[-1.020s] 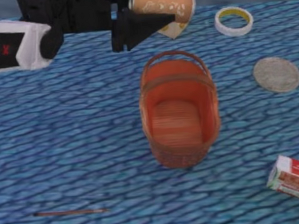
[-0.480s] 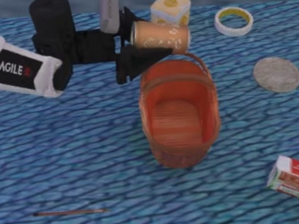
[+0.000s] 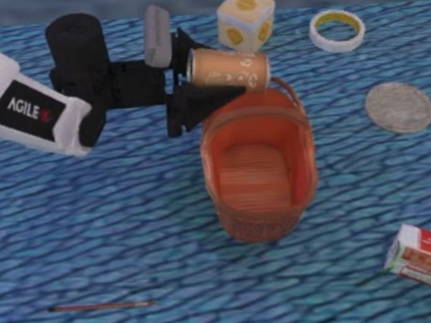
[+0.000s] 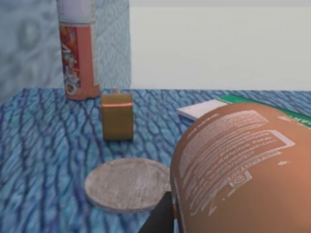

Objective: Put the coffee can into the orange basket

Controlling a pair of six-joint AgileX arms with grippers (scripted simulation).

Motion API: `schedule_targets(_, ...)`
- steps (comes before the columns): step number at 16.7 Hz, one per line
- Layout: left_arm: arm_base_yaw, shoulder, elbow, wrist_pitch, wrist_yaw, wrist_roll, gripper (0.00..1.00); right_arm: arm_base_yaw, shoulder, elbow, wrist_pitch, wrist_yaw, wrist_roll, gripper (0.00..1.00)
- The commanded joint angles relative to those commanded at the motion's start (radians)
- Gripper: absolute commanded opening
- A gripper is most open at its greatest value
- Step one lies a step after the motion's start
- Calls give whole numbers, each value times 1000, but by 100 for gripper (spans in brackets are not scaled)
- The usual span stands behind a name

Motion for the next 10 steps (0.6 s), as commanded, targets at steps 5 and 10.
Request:
schedule_targets(5, 0, 0, 0, 0, 0, 0, 45, 0, 0, 0, 0, 0, 0, 100)
schedule_targets(10, 0, 0, 0, 0, 0, 0, 83, 0, 0, 0, 0, 0, 0, 100)
